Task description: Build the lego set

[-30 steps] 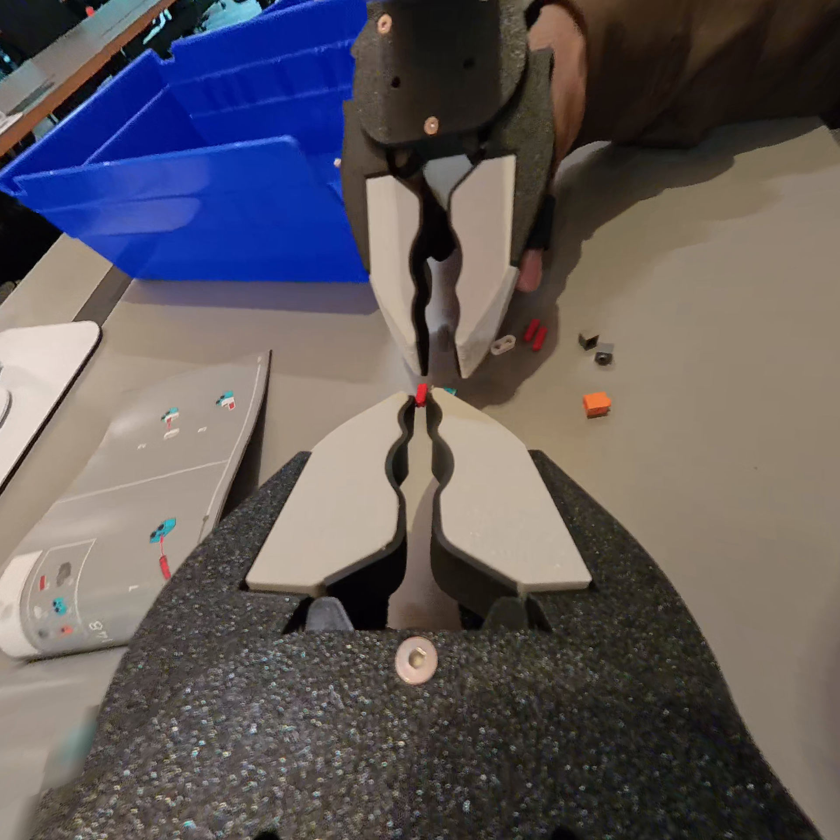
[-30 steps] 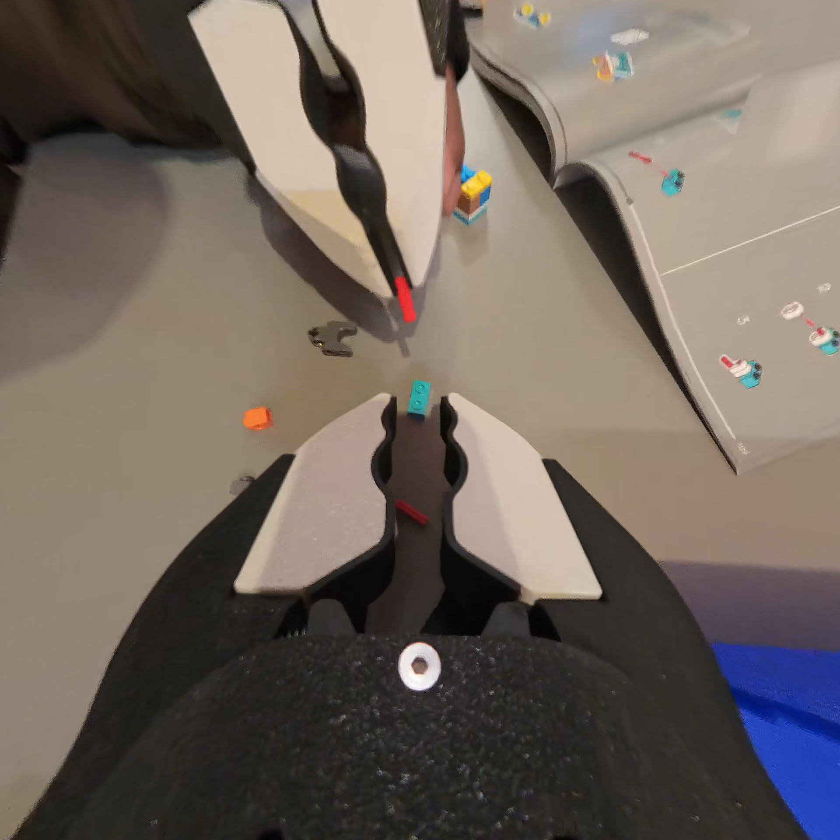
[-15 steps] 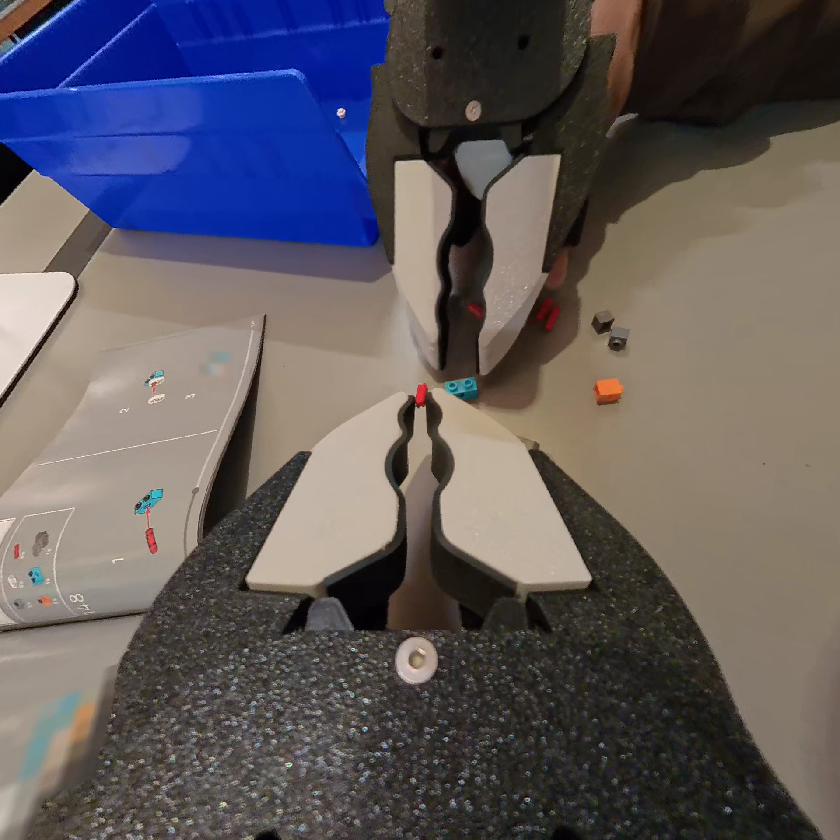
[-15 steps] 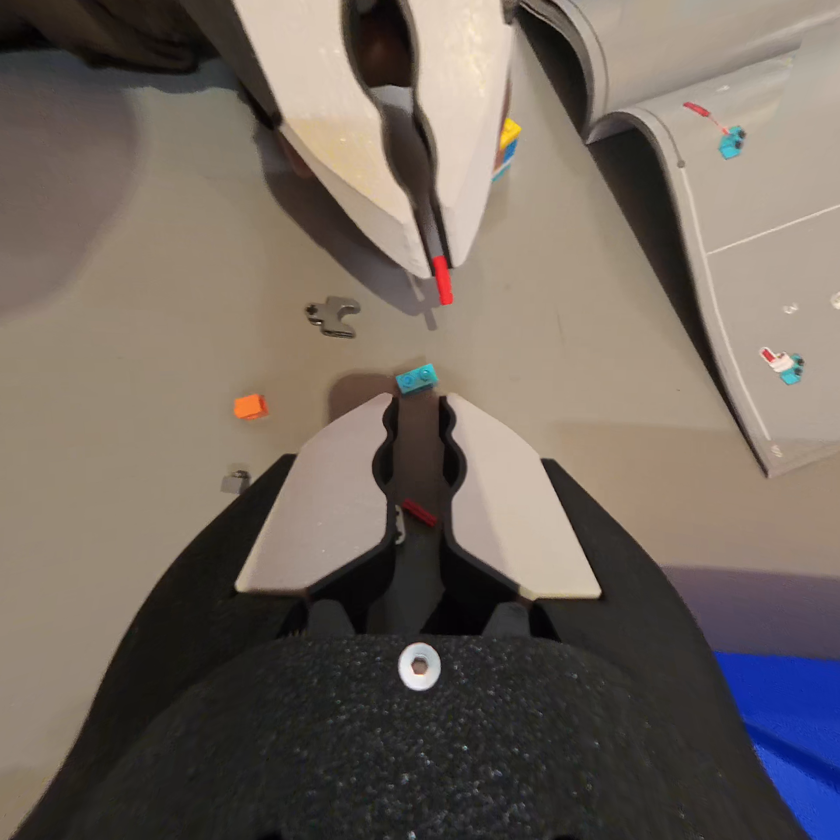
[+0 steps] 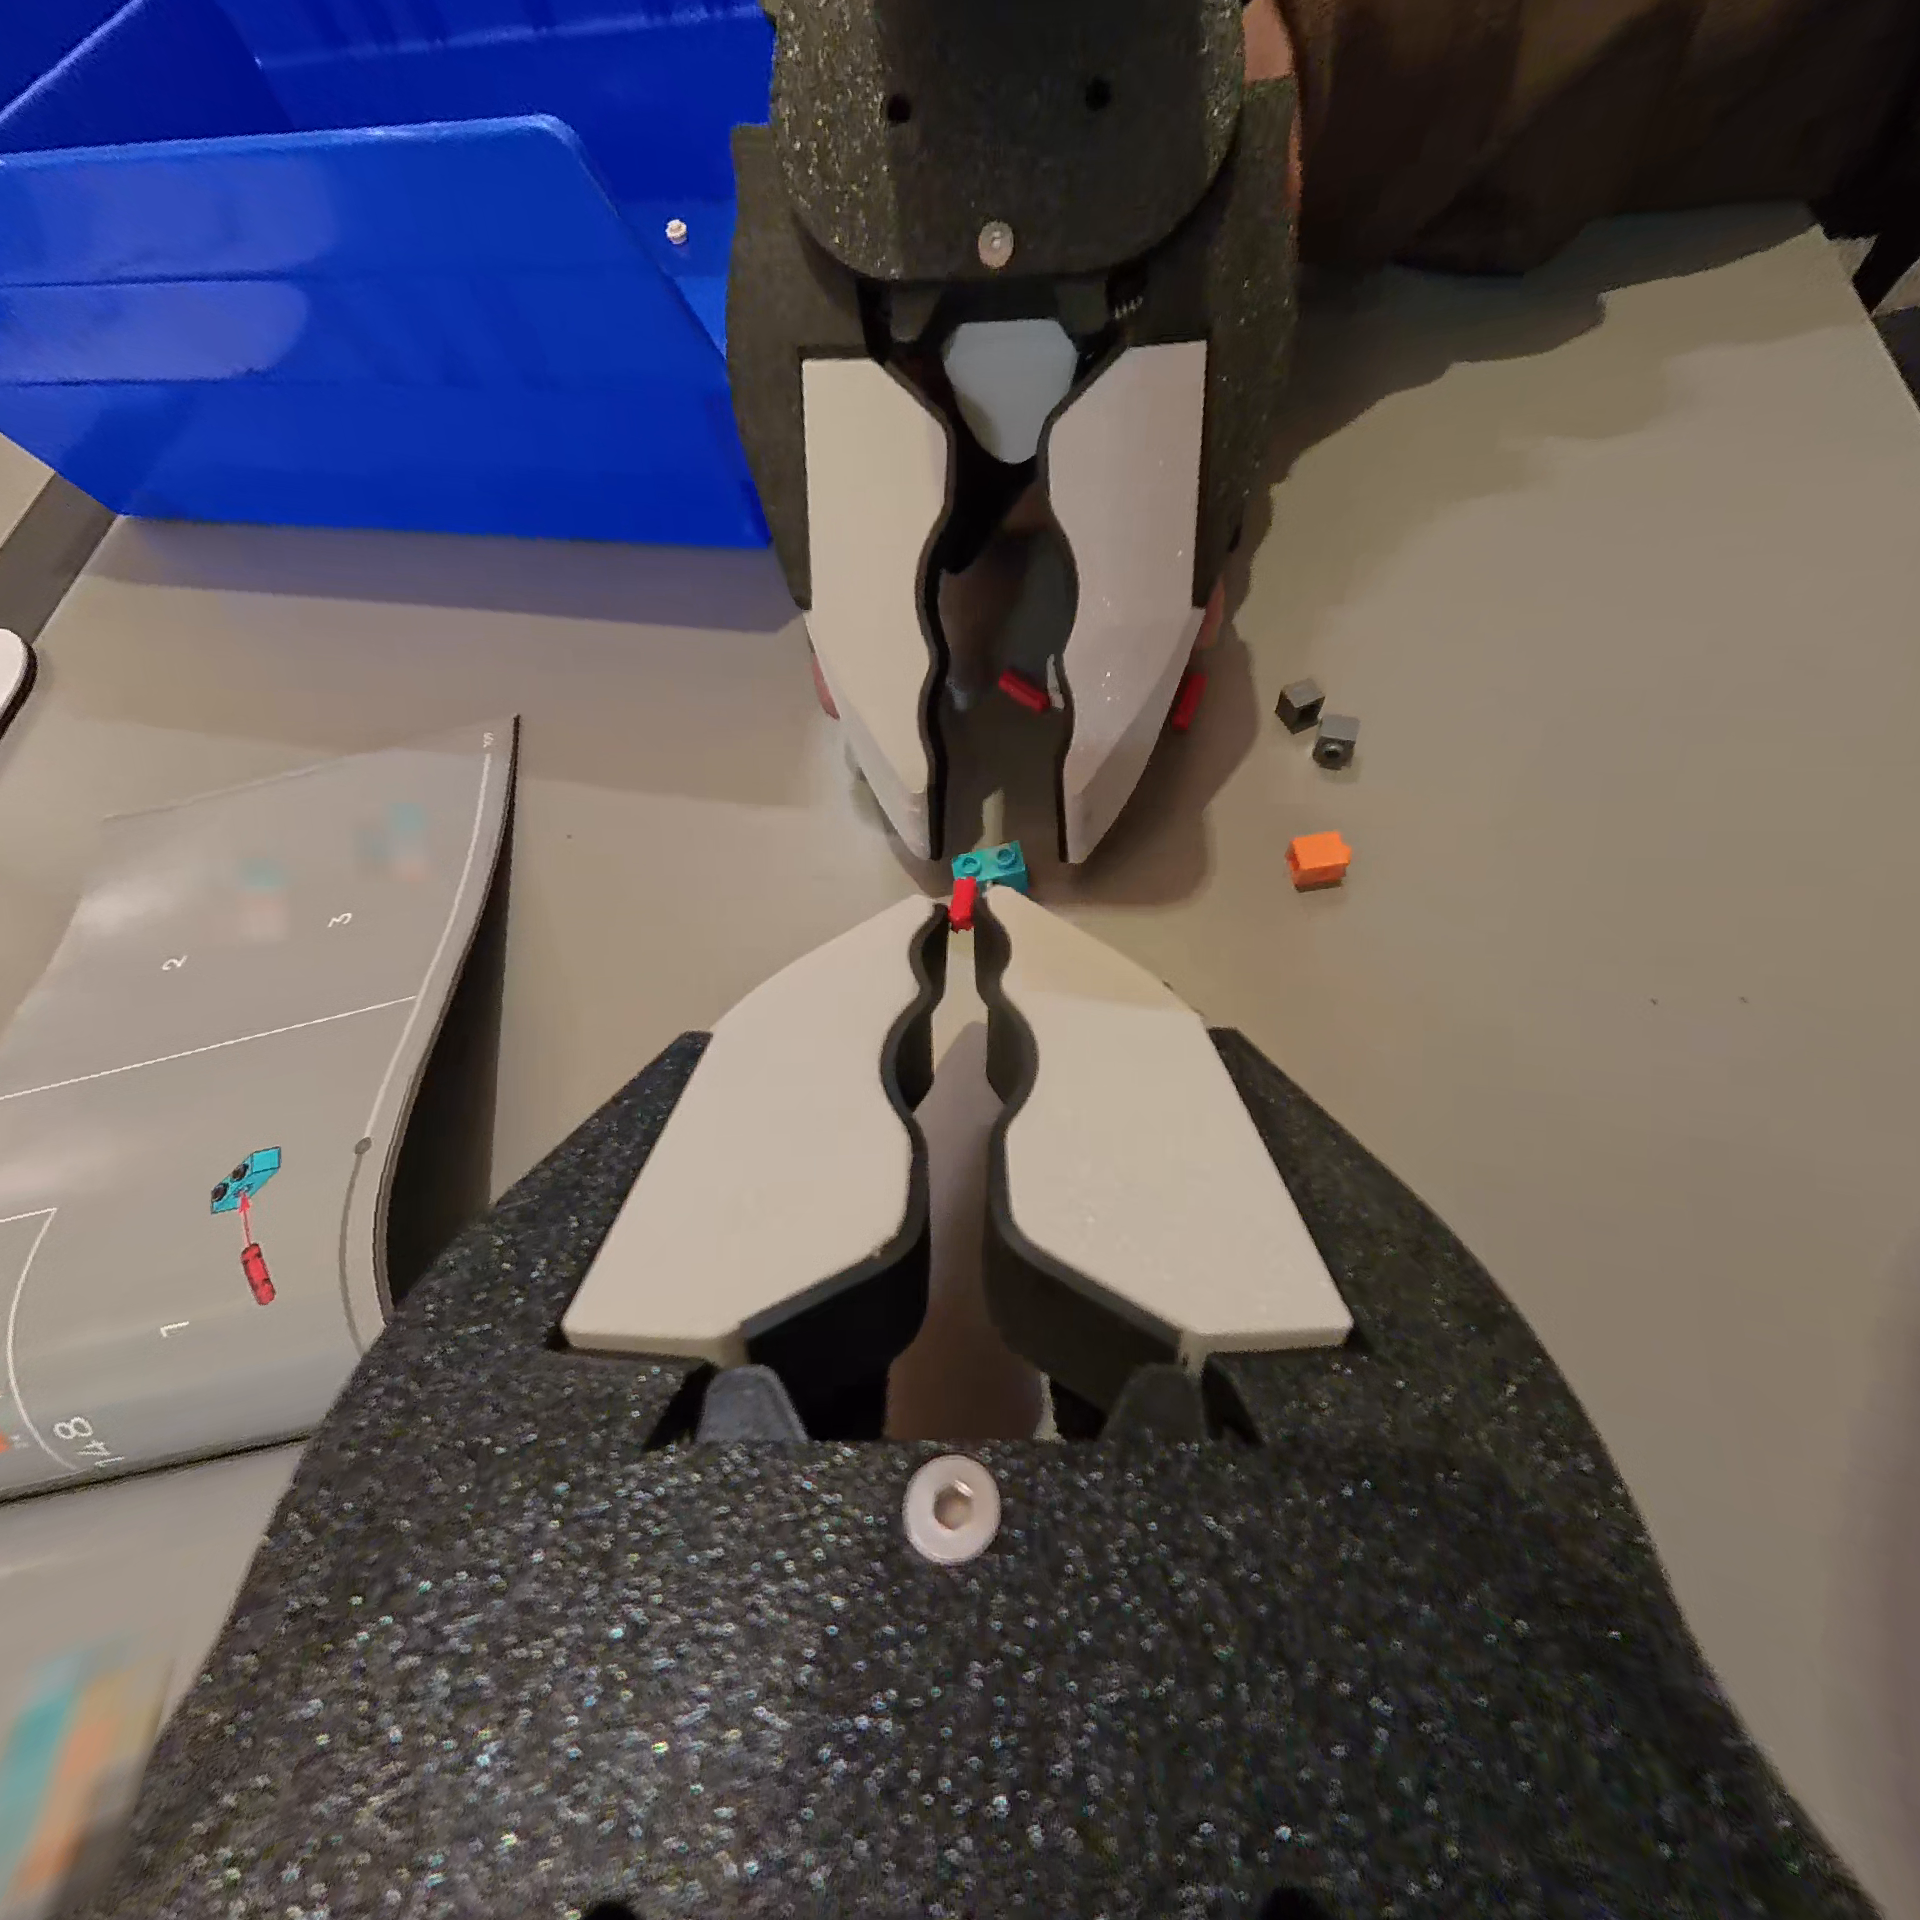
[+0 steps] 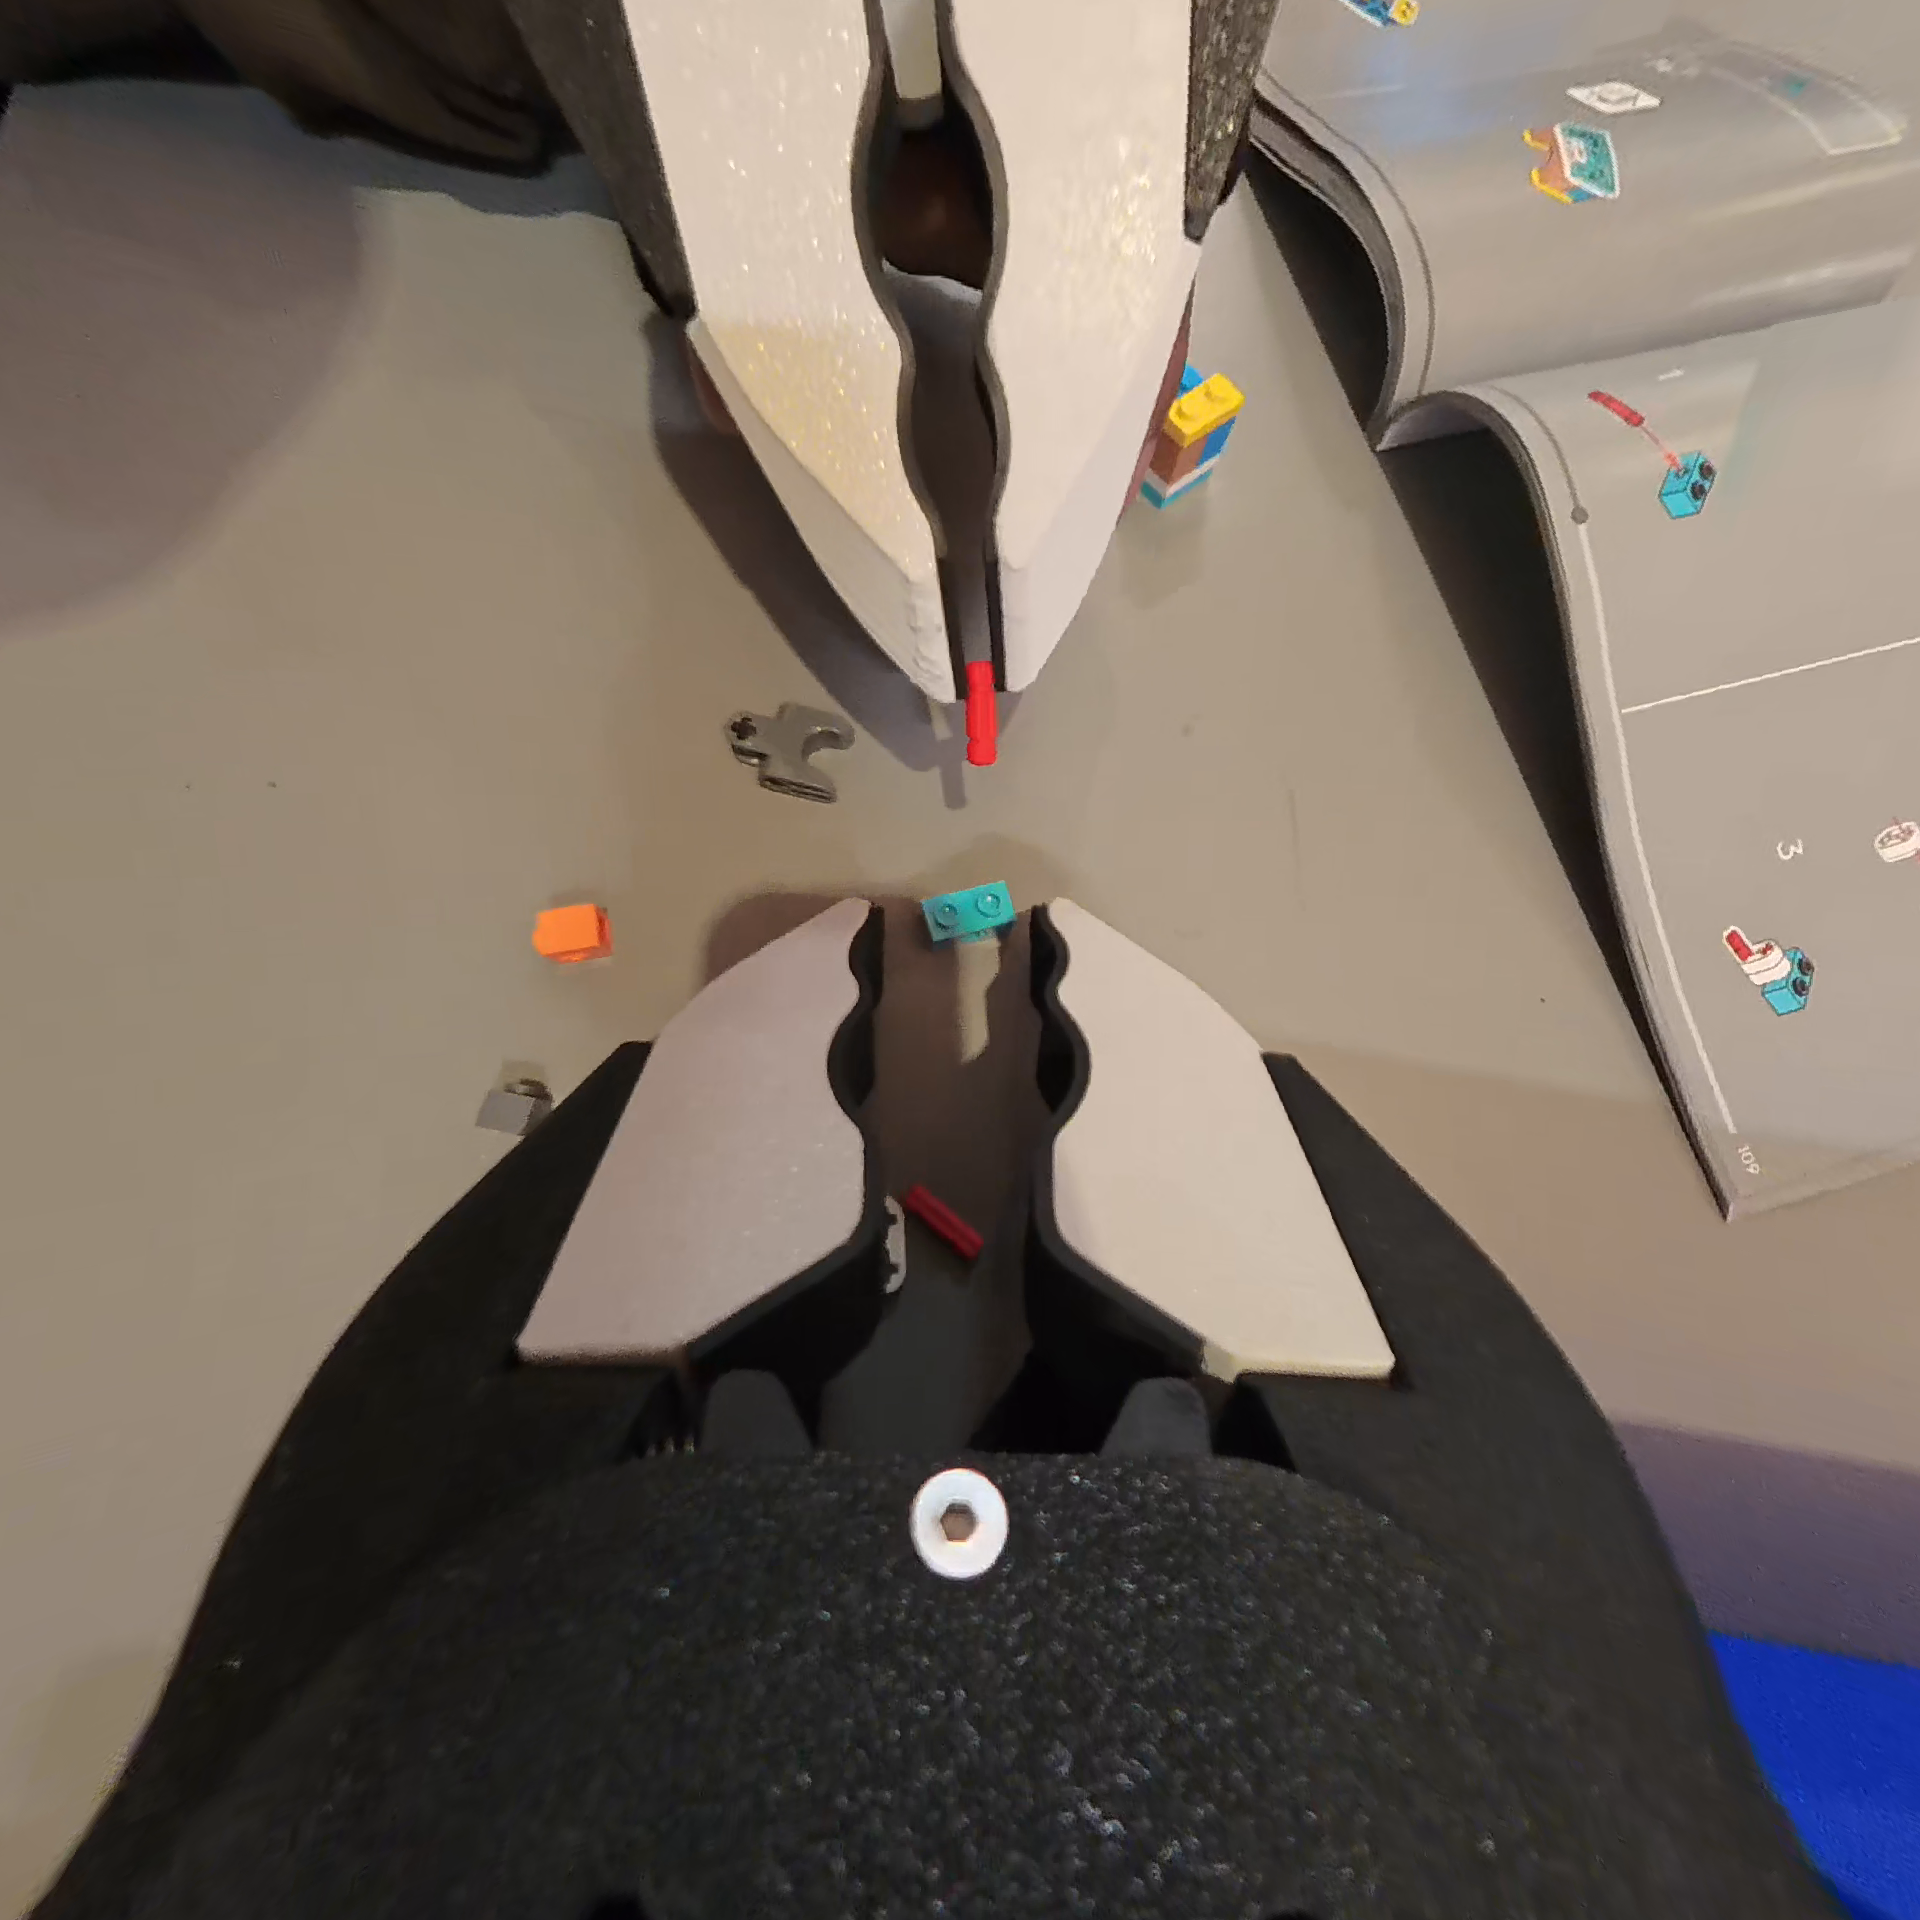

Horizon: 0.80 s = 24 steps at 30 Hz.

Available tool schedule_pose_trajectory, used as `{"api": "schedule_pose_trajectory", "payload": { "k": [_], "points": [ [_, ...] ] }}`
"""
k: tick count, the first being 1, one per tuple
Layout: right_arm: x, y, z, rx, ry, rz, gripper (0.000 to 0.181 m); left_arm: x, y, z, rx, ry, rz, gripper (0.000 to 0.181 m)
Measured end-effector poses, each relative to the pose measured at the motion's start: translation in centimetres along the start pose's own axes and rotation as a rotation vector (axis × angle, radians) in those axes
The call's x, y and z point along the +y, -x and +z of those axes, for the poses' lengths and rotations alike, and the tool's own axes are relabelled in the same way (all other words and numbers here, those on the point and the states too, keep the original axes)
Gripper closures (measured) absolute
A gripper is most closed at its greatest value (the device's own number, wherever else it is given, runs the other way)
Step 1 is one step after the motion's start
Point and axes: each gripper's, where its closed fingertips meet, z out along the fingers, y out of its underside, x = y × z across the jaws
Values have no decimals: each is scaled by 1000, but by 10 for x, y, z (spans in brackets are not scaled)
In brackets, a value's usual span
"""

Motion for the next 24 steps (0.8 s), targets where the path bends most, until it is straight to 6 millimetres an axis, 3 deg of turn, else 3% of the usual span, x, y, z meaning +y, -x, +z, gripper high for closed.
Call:
{"api": "schedule_pose_trajectory", "payload": {
  "k": [17,24],
  "points": [
    [5,1,6,-39,45,8,164,-1,-1,0,14,-7,-4,177],
    [-12,-4,-9,-33,-121,42,164,-8,3,-5,7,-61,-26,177]
  ]
}}
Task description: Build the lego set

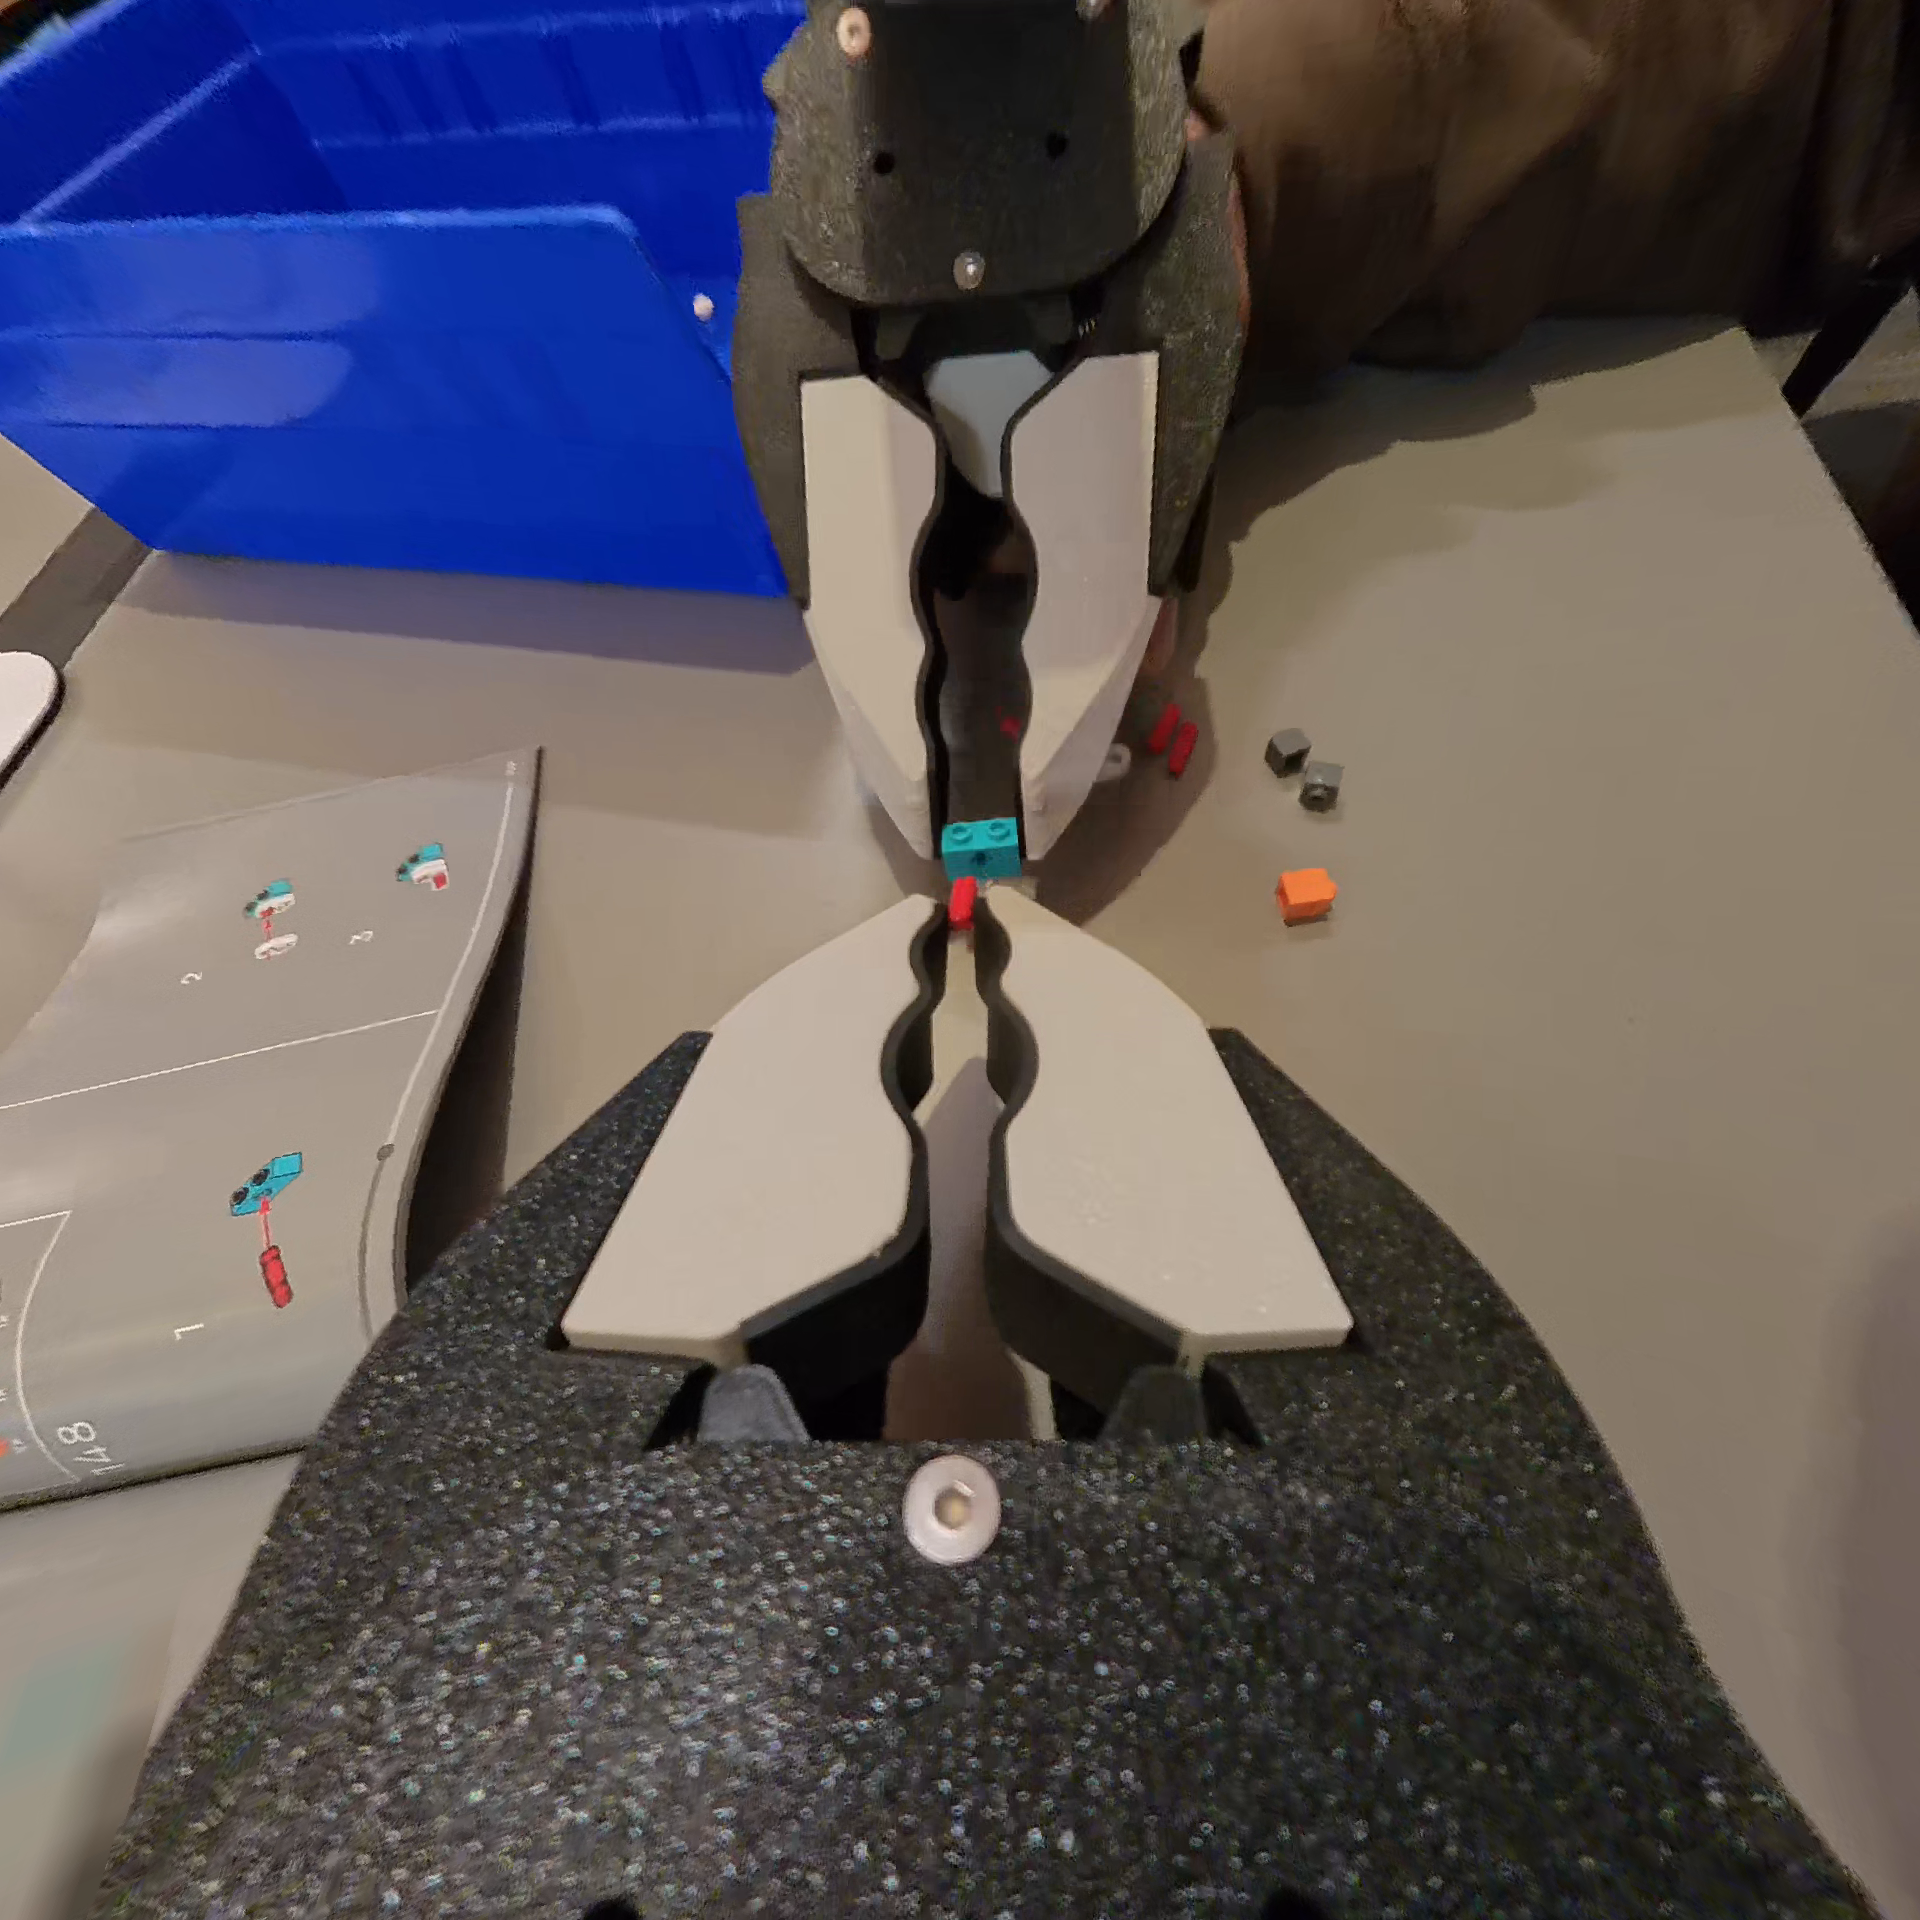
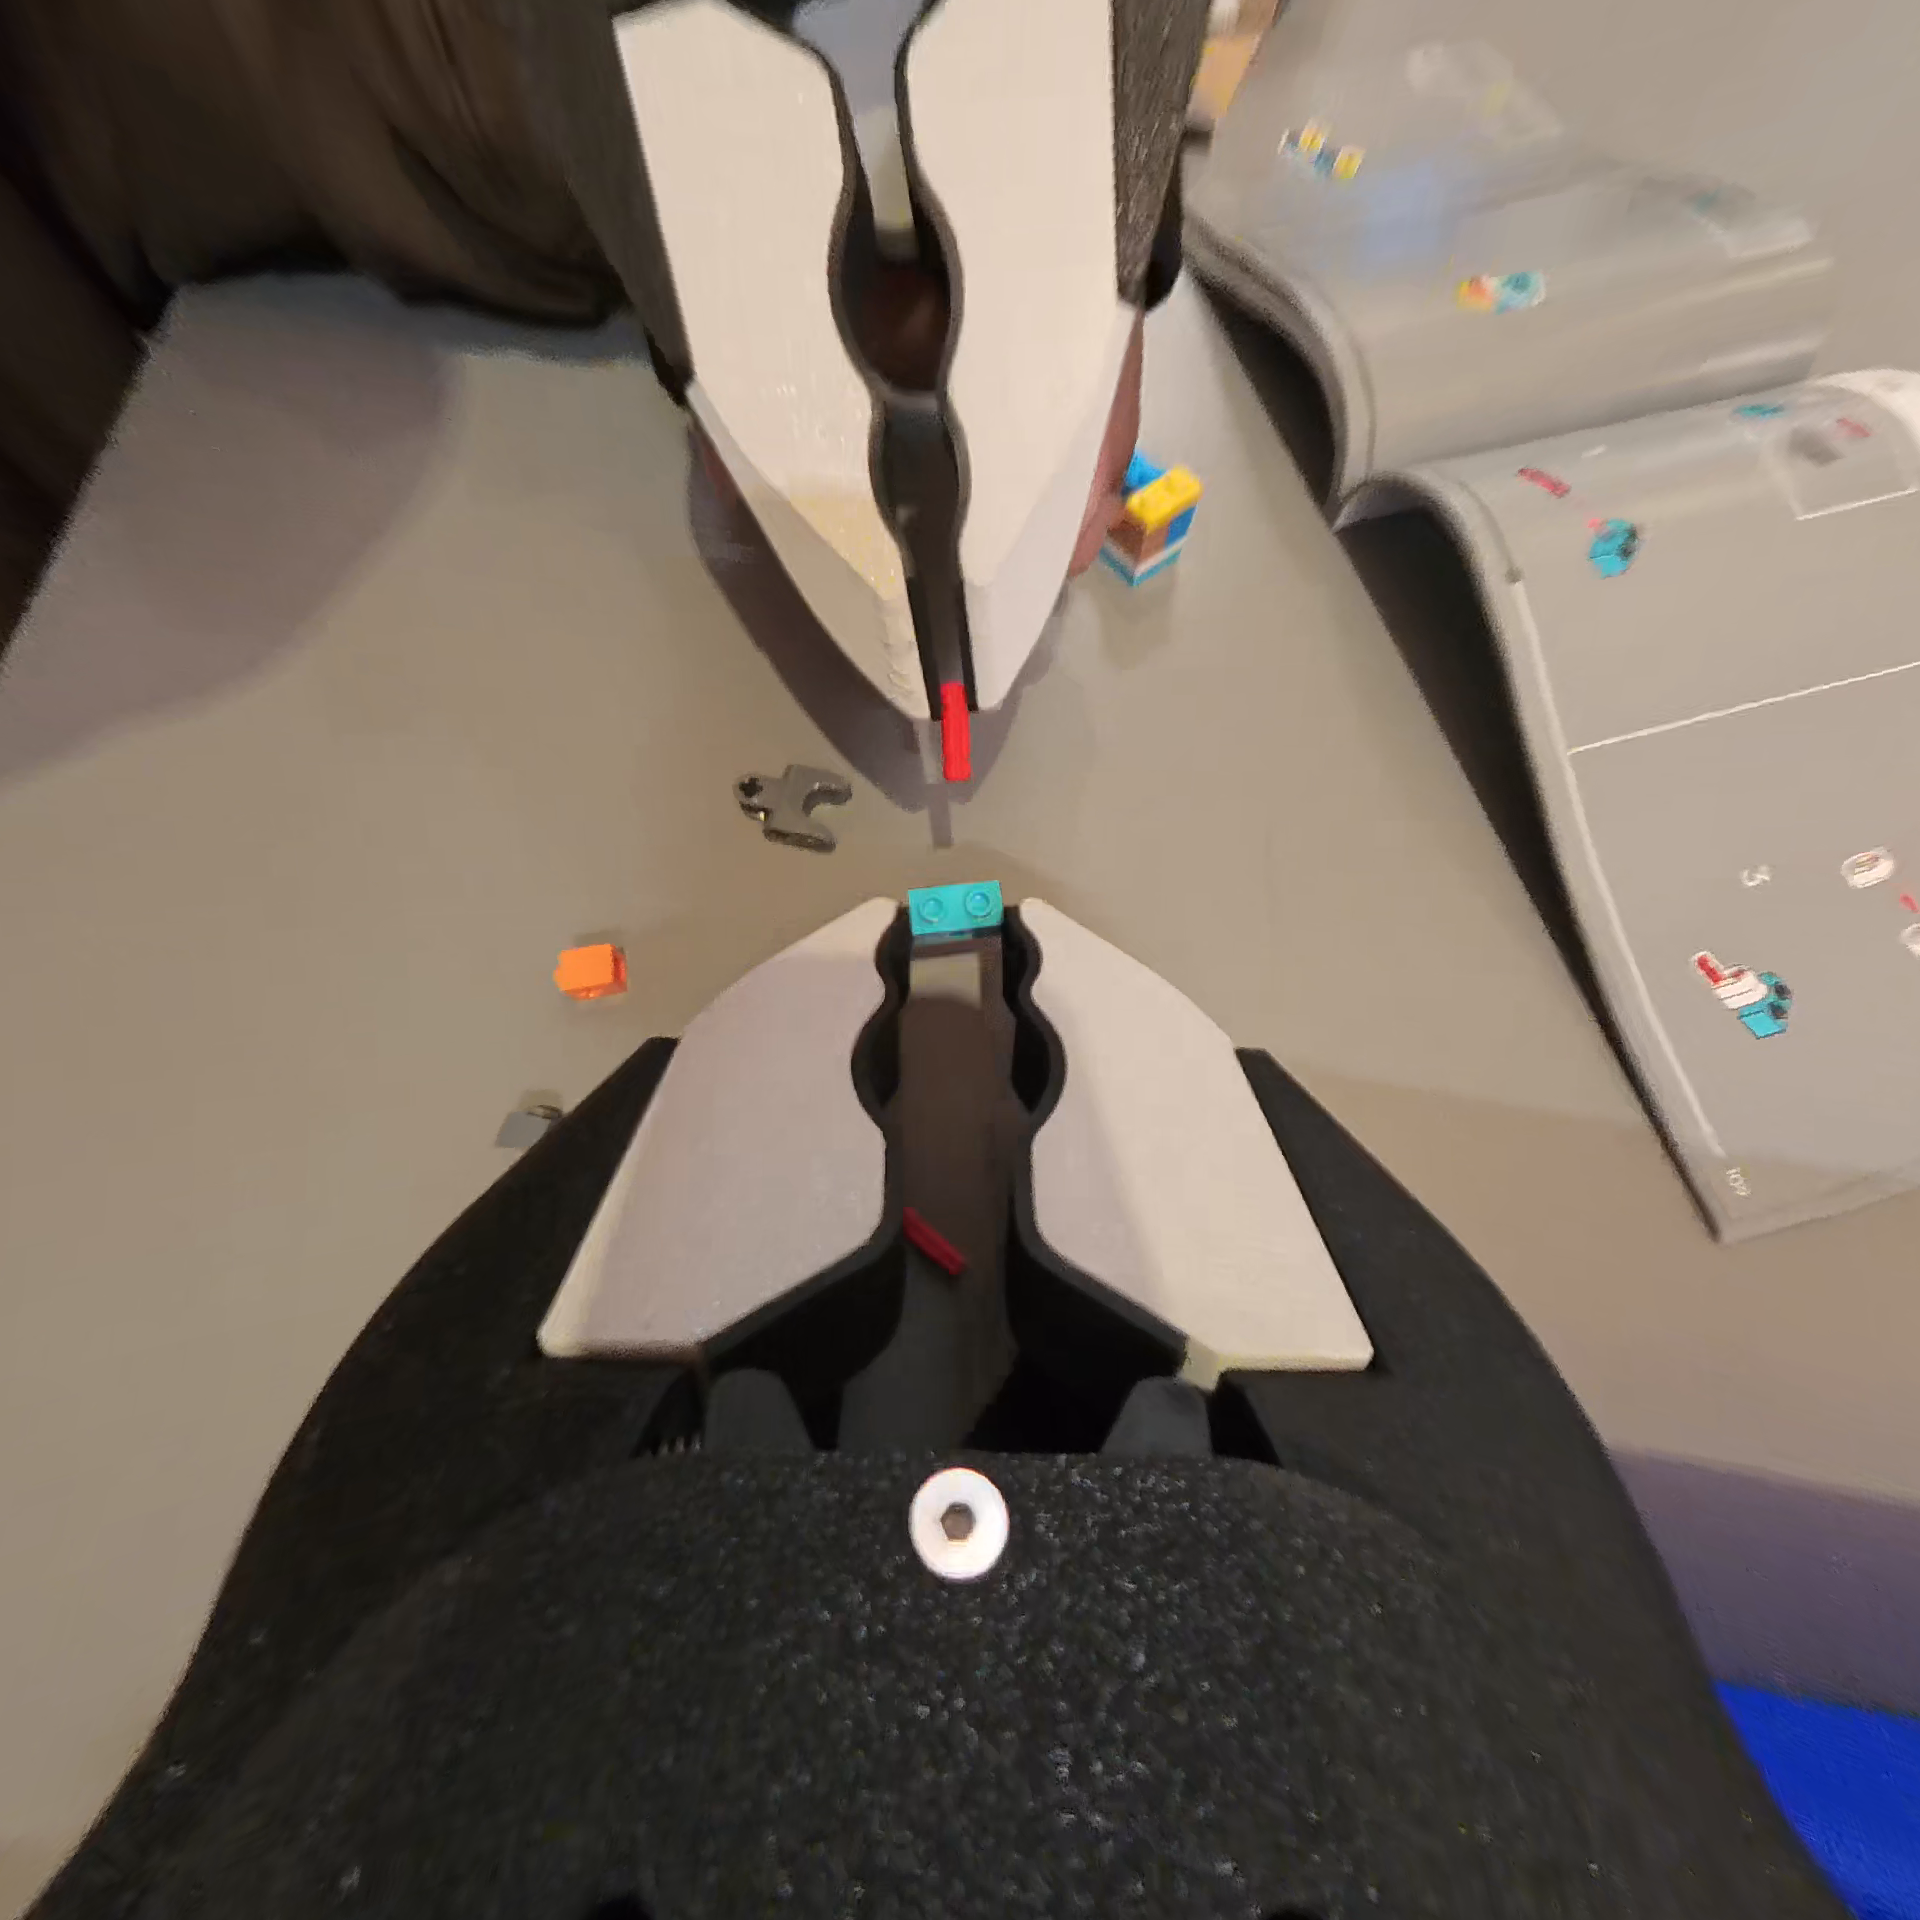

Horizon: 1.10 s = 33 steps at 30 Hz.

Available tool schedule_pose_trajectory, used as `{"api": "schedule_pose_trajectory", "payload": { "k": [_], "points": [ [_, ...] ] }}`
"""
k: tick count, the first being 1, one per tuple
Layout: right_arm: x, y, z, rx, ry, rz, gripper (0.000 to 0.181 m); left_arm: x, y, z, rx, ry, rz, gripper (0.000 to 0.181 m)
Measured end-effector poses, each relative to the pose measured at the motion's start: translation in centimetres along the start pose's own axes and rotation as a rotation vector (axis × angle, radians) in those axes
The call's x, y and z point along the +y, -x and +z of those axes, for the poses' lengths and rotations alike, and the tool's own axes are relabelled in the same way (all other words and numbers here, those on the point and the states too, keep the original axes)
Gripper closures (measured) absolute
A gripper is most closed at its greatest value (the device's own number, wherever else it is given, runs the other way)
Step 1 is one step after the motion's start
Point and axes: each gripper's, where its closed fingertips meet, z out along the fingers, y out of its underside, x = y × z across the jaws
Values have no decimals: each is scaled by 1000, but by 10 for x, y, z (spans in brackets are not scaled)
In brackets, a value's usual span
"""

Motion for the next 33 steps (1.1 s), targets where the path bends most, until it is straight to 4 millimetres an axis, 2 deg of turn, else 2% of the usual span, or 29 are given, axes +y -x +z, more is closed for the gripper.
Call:
{"api": "schedule_pose_trajectory", "payload": {
  "k": [4,8,17,33],
  "points": [
    [-25,-3,-17,1,-230,-6,165,-18,2,-10,12,-120,-46,177],
    [-36,-9,-27,6,-337,24,165,-32,3,-14,6,-211,-61,177],
    [-36,-5,-20,40,-307,-28,165,-31,6,-7,-22,-208,-71,177],
    [-39,-10,-22,98,-329,-43,165,-29,13,-5,-57,-194,-115,177]
  ]
}}
